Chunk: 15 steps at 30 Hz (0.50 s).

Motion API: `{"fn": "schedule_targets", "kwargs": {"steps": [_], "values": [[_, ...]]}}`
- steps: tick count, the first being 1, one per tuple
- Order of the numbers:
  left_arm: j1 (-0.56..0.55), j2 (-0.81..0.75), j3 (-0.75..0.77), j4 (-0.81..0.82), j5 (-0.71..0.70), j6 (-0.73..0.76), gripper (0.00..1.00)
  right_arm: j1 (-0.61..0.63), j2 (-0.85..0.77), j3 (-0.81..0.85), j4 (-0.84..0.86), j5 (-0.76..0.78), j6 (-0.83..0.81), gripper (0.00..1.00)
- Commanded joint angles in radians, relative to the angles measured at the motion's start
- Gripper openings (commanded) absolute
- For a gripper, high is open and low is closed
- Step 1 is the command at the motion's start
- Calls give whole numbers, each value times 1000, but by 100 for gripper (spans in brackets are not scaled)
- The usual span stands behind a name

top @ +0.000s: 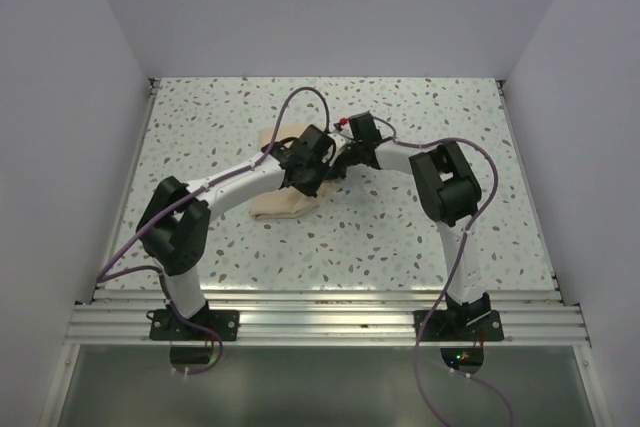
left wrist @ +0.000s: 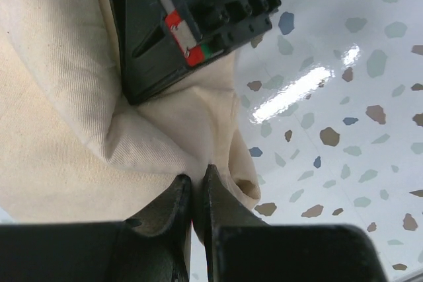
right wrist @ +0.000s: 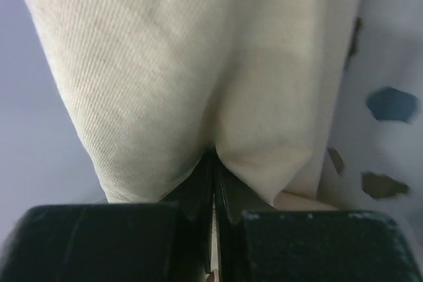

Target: Prepare the surgical pack

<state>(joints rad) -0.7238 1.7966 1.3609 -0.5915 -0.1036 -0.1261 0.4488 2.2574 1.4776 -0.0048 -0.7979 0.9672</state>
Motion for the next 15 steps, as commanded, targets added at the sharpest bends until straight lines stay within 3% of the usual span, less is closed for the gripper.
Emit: {"fn": "schedule_targets", "kwargs": {"steps": [1,6,15], "values": [[-11,-71,29,104,76,-27,0,-93,-81,25,-179,60,-143,2],[11,-74,23,90,65,-27,0,-165,-133,55,-383,12,-309,3],[41,-111,18,62,28,-17,0,-148,-228,-77,-371,-63,-367,2]]}}
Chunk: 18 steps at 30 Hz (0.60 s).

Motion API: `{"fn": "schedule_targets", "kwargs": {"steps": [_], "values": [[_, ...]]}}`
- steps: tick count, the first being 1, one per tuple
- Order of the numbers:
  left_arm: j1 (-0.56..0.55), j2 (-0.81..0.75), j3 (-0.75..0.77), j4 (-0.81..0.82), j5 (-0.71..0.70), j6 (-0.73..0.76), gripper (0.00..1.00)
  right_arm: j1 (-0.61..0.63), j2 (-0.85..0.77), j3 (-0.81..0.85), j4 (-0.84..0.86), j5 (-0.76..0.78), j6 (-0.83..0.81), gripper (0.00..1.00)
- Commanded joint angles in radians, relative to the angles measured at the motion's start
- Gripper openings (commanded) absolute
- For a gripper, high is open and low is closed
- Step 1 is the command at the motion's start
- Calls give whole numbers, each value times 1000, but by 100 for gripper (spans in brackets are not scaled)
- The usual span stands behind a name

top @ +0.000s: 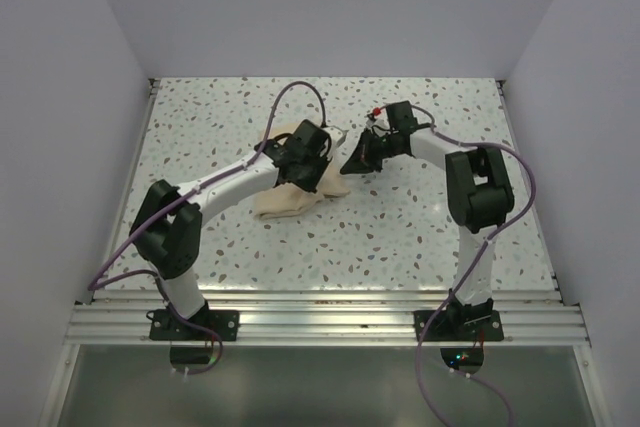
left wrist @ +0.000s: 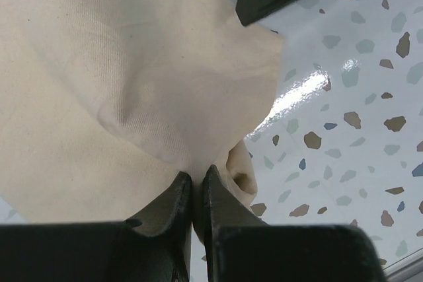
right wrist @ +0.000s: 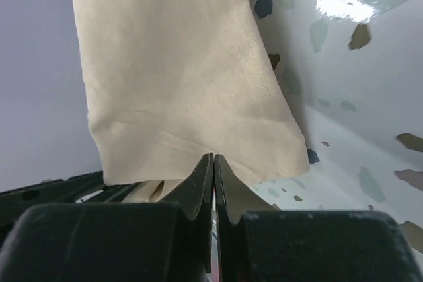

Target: Prepare the surgical pack

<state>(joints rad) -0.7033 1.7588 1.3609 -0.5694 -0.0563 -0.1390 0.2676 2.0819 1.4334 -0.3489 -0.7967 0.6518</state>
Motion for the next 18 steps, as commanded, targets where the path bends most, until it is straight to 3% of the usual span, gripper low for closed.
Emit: {"fn": "schedule_targets", "kwargs": {"steps": [1,10,16,18], "values": [[22,-74,20,39,-19,-4,0,39,-54,-42,-24,-65,-57,2],[27,-70,47,14,3,-7,0,174,-23,-35,167,-110,64,1],[25,-64,37,8,32,-8,0,194,-39,-4,232,-78,115,0],[25,-65,26,19,52,-17,0,200,-8,-4,325,-102,185,0]]}}
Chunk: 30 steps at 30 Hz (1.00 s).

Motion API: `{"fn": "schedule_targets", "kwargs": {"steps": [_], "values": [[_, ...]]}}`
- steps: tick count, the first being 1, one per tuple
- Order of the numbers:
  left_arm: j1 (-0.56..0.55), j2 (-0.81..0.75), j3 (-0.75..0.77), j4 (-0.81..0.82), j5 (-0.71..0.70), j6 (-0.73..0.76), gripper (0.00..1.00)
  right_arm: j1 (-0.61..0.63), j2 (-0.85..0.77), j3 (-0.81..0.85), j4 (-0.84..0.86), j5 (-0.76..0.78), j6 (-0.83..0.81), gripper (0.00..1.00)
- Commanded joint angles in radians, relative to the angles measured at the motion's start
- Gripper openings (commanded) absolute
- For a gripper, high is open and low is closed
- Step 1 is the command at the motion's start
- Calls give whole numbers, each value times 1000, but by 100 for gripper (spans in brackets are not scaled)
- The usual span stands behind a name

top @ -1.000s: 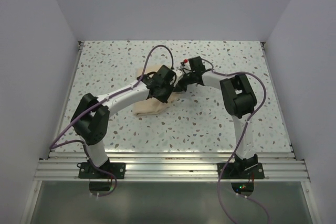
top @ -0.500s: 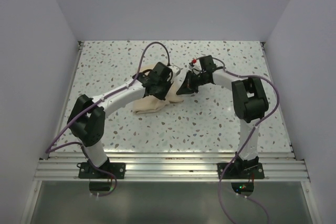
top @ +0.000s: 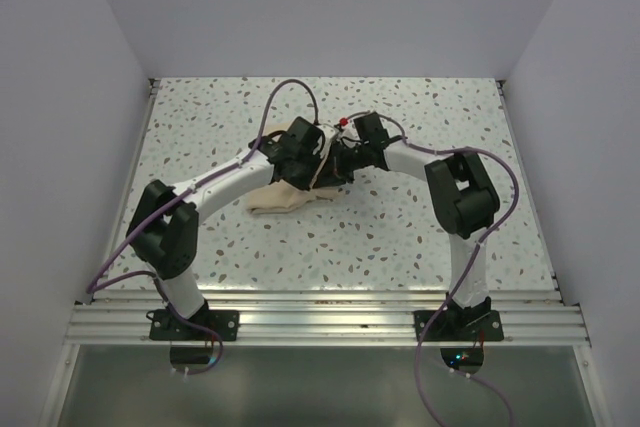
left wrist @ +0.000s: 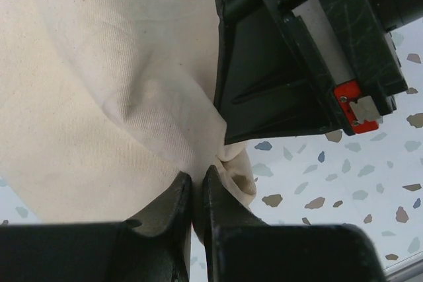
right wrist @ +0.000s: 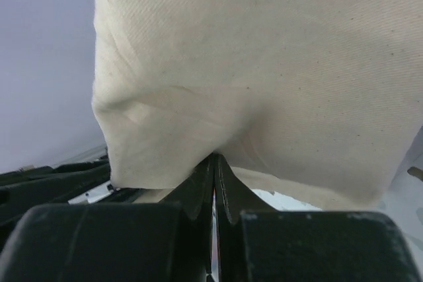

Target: Prepare the surgical pack

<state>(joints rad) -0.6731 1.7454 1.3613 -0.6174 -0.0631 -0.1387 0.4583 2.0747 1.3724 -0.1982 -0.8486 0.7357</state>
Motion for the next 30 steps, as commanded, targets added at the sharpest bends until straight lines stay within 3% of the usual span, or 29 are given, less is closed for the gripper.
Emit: {"fn": "schedule_targets", "kwargs": {"steps": [1,3,5,8,9,12,16,20,23,30], "values": [[-5,-52,24,74,59,-19,0,14,4,47,201,-47,128,0],[-6,-52,21,74,91,-21,0,28,13,31,370,-47,225,0],[-6,-50,16,73,114,-19,0,42,44,33,417,-30,263,0],[-5,-52,4,65,112,-36,0,40,58,44,338,-4,219,0],[-5,-50,-2,59,114,-39,0,39,55,54,219,8,174,0],[-3,-56,-47,39,115,-55,11,34,18,54,61,48,39,2],[7,-90,-113,31,105,-87,25,19,-34,10,-27,68,-31,4],[15,-109,-130,25,109,-117,50,5,-59,14,-121,88,-105,7],[15,-113,-101,19,95,-140,61,-15,-73,2,-127,82,-107,9],[17,-5,28,-54,40,-170,66,-38,-91,-21,-127,74,-128,11]]}}
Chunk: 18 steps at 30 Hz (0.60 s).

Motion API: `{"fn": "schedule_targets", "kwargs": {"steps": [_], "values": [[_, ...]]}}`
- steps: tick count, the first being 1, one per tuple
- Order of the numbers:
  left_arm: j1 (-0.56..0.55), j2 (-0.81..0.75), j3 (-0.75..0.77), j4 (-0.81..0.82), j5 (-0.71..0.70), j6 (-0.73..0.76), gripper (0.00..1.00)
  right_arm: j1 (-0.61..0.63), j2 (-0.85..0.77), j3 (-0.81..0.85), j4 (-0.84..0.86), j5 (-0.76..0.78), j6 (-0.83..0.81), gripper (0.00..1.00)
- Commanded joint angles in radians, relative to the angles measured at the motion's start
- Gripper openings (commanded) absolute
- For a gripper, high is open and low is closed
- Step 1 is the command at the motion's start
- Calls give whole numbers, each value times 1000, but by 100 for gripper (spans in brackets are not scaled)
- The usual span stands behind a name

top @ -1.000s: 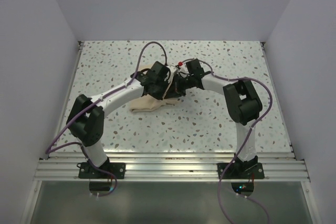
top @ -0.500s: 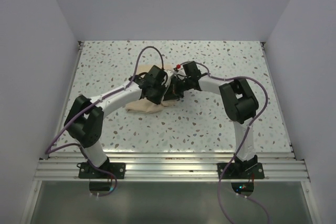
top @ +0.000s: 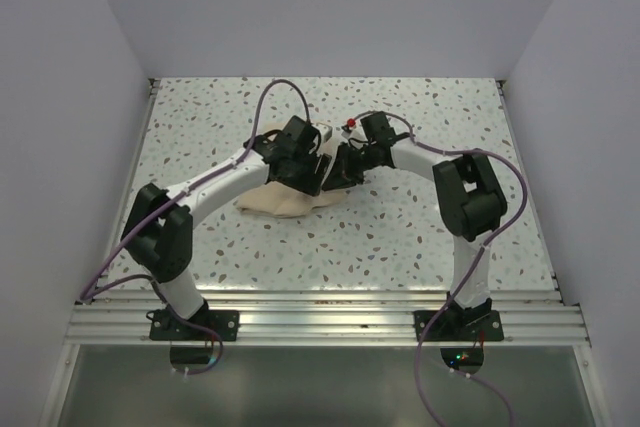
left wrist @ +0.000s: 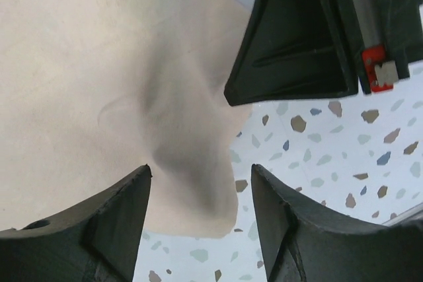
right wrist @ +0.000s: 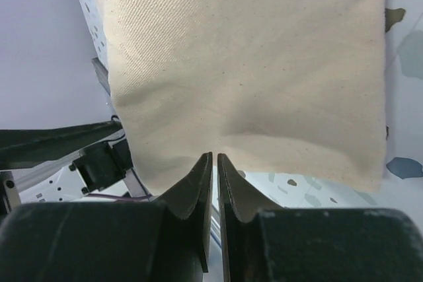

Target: Prepare the surgical pack

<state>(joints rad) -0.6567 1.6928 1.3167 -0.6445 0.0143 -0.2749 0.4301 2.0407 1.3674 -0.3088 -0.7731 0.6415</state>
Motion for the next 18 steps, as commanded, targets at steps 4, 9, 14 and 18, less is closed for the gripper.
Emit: {"fn": "schedule_targets", "kwargs": {"steps": [4,9,14,18], "values": [[-1,120,141,-81,-88,-38,66,-21,-77,-42,2,-8,-25,11],[-12,169,153,-104,-115,-47,68,-30,-88,-51,14,-17,-16,11],[-29,206,193,-145,-178,-52,65,-30,-80,-50,28,-22,-5,11],[-27,243,234,-170,-217,-58,54,-28,-76,-50,31,-20,0,11]]}}
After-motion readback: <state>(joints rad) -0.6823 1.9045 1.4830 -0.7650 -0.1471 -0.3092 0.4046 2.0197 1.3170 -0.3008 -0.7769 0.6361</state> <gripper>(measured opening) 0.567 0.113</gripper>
